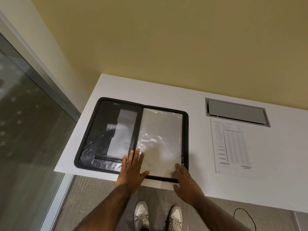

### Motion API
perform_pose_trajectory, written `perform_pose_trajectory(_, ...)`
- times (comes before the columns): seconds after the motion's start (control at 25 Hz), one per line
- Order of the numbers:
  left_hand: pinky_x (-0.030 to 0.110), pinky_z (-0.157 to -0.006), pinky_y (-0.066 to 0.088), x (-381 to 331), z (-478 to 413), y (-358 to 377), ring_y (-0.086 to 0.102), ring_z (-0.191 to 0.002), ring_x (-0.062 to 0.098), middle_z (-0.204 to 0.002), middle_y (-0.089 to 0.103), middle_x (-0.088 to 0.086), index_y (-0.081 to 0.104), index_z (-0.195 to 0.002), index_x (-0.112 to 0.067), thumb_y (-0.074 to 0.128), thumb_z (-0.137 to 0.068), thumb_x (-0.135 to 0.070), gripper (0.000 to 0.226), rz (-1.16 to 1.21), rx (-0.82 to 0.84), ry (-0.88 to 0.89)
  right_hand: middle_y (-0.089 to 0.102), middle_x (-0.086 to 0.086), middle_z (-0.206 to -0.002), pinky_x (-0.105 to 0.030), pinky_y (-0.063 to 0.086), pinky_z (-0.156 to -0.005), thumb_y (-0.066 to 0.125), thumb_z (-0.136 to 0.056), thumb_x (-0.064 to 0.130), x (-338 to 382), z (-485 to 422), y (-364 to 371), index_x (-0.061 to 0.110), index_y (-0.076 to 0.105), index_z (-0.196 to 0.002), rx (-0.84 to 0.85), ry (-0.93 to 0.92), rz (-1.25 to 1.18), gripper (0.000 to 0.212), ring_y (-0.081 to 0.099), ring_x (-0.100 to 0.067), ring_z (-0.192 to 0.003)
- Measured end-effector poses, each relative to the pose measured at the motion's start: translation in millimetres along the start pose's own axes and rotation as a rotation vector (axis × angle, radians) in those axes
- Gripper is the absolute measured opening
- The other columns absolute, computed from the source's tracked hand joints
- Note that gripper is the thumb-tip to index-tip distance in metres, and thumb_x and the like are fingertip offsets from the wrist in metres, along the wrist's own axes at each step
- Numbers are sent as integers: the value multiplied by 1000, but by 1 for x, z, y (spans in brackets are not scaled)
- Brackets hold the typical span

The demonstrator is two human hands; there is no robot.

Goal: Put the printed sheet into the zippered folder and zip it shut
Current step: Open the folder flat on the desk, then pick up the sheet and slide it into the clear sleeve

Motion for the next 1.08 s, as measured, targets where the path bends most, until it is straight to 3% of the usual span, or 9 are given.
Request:
perform_pose_trajectory(0.12,45,-122,-15,-2,0,-8,-29,-150,27,-162,-34,1,-21,-157,-27,26,-97,-67,85,17,-7,-4,4,3,-168,-36,35,-117,56,-93,30,0,4,-1,25,44,-142,29,-11,-9,51,2,-20,-155)
perform_pose_trajectory(0.24,42,-120,-22,-4,1,-8,-28,-151,29,-163,-31,2,-17,-158,-26,20,-98,-68,82,4,-11,-20,14,2,-167,-34,38,-115,55,-95,34,-3,9,-16,23,49,-138,22,1,-45,45,21,-19,-152)
perform_pose_trajectory(0.32,46,-116,-21,-12,0,-9,-16,-153,33,-167,-19,8,-4,-160,-21,10,-97,-66,79,-43,10,-57,22,3,-164,-29,38,-113,54,-96,36,-22,14,-33,24,51,-137,-41,50,-114,43,32,-16,-147)
perform_pose_trajectory(0.44,50,-119,-7,-58,-15,-6,11,-153,37,-167,10,15,25,-157,-15,6,-99,-56,73,-101,71,37,30,6,-162,-23,29,-115,52,-99,34,-69,20,-62,25,51,-140,-150,104,-152,42,30,-10,-148)
perform_pose_trajectory(0.56,49,-119,0,-135,-46,-10,29,-148,40,-163,19,17,45,-150,-13,21,-99,-45,65,-145,78,197,35,6,-160,-23,30,-115,52,-99,30,-133,17,-100,24,54,-138,-180,164,-121,39,34,-11,-146)
perform_pose_trajectory(0.64,47,-124,-2,-190,-69,-21,20,-153,37,-165,8,12,38,-154,-15,28,-98,-47,66,-122,52,258,35,4,-160,-24,30,-114,52,-98,25,-180,11,-134,21,54,-138,-201,192,-110,40,33,-13,-146)
perform_pose_trajectory(0.76,42,-124,-11,-263,-107,-29,-10,-156,28,-167,-16,2,8,-162,-24,37,-101,-54,74,-17,72,292,34,2,-160,-32,36,-113,53,-96,22,-254,-4,-182,17,54,-138,-225,278,-117,42,35,-17,-145)
perform_pose_trajectory(0.92,43,-123,-8,-344,-154,-31,-15,-156,27,-168,-17,4,2,-161,-24,52,-96,-54,88,-15,126,312,30,1,-163,-39,41,-111,58,-93,28,-334,-37,-226,17,47,-144,-181,353,-91,54,38,-23,-144)
perform_pose_trajectory(1.08,44,-123,-9,-370,-173,-14,-17,-155,30,-167,-20,6,-2,-161,-22,63,-93,-47,97,-91,199,292,18,-2,-166,-47,36,-116,66,-89,37,-375,-72,-242,16,32,-153,-69,345,-70,77,28,-27,-148)
Point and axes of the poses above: each hand's wrist, its own z-axis away from the middle knuckle, its own y-axis out of the palm, x = y × z, the point moved 9 cm from there along -z, towards the middle knuckle
